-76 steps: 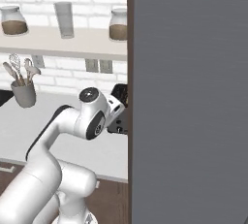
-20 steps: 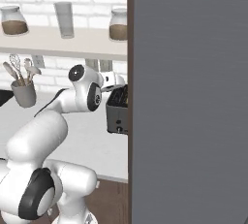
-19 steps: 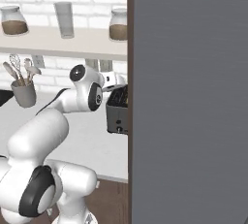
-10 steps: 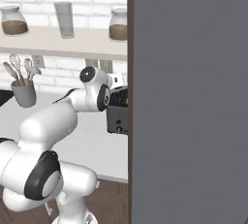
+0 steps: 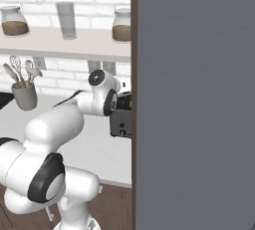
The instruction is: Start the toaster. Once the lever pops up, take the bread to the plate on the dining counter.
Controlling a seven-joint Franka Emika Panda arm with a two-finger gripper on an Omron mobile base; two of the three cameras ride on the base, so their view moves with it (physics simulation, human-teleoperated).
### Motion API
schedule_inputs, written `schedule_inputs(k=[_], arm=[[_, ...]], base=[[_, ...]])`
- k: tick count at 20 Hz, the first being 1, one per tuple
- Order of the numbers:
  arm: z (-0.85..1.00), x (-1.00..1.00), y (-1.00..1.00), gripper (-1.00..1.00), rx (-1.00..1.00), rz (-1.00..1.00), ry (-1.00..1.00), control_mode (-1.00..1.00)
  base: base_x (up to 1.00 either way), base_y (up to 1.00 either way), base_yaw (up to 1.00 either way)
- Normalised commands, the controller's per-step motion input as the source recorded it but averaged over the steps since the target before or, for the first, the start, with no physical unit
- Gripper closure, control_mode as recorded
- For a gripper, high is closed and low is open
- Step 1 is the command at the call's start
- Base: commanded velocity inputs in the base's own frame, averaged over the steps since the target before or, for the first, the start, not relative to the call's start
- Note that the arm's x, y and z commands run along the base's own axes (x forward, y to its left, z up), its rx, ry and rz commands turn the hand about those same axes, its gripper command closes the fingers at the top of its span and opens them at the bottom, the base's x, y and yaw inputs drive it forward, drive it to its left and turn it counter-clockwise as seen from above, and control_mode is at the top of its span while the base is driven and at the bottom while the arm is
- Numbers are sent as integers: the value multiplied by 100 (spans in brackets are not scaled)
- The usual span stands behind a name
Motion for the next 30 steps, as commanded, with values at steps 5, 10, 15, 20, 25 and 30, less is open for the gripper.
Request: schedule_inputs(k=[5, 10, 15, 20, 25, 30], arm=[[0, 1, 0, 100, 4, 0, 0, -100], [0, 4, 0, 100, 2, 0, 0, -100], [0, 4, 0, 100, 1, -1, 1, -100], [0, 3, 0, 100, 0, -2, 1, -100], [0, 0, 0, 100, 1, -3, 0, -100], [0, 0, 0, -100, 1, -4, 0, -100]], base=[[0, 0, 0], [0, 0, 0], [0, 0, 0], [0, 0, 0], [0, 0, 0], [0, 0, 0]])
